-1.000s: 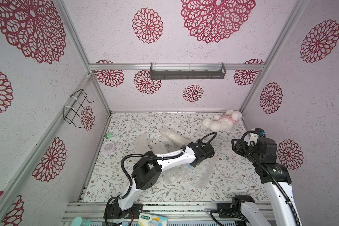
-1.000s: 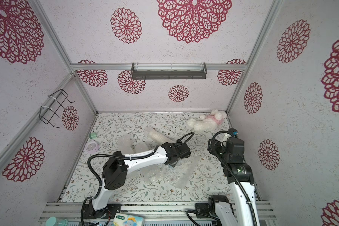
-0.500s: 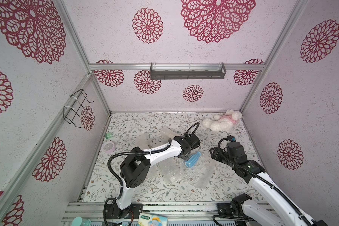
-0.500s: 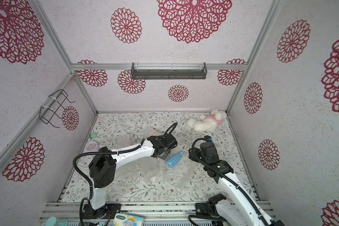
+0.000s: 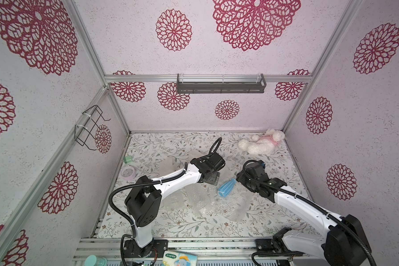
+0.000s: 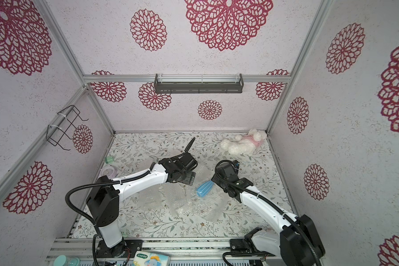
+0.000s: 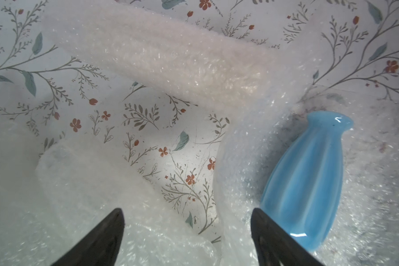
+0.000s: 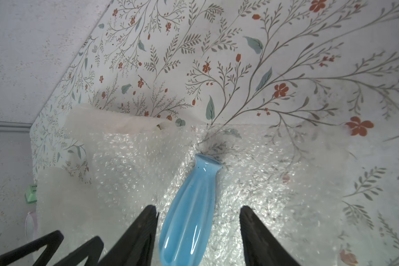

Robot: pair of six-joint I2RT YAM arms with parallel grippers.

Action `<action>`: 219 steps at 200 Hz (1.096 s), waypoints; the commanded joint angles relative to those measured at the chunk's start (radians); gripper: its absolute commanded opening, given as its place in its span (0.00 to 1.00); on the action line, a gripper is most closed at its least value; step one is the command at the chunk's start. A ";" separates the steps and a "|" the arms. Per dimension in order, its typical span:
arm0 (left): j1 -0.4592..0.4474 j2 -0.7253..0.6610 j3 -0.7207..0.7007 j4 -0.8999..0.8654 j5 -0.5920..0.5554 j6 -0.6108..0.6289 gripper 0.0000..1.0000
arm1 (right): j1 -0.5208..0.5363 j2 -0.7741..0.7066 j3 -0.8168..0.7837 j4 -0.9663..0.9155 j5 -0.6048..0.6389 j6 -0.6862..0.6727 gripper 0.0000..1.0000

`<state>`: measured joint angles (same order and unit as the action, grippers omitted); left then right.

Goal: Unwrap the vase from the bubble wrap
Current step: Unwrap the bubble wrap at the center of the board, then pick up the vase from the bubble wrap.

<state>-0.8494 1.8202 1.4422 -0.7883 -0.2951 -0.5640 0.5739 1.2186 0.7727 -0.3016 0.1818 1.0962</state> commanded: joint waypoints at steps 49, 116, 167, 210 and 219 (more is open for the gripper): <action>0.015 -0.115 -0.034 0.029 0.089 0.033 0.90 | 0.012 0.153 0.045 0.057 0.022 0.127 0.61; 0.073 -0.298 -0.012 -0.010 0.294 0.055 0.98 | -0.025 0.266 0.071 0.122 -0.051 0.125 0.62; 0.141 -0.375 0.009 -0.023 0.454 0.130 1.00 | -0.066 0.307 0.074 0.148 -0.119 0.113 0.62; 0.187 -0.402 -0.019 -0.008 0.544 0.168 0.99 | -0.067 0.353 0.095 0.133 -0.154 0.129 0.61; 0.191 -0.408 -0.037 0.007 0.546 0.178 0.99 | -0.068 0.357 0.095 0.137 -0.154 0.135 0.60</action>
<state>-0.6724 1.4487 1.4326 -0.7979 0.1932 -0.4381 0.5095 1.5684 0.8375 -0.1604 0.0467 1.2057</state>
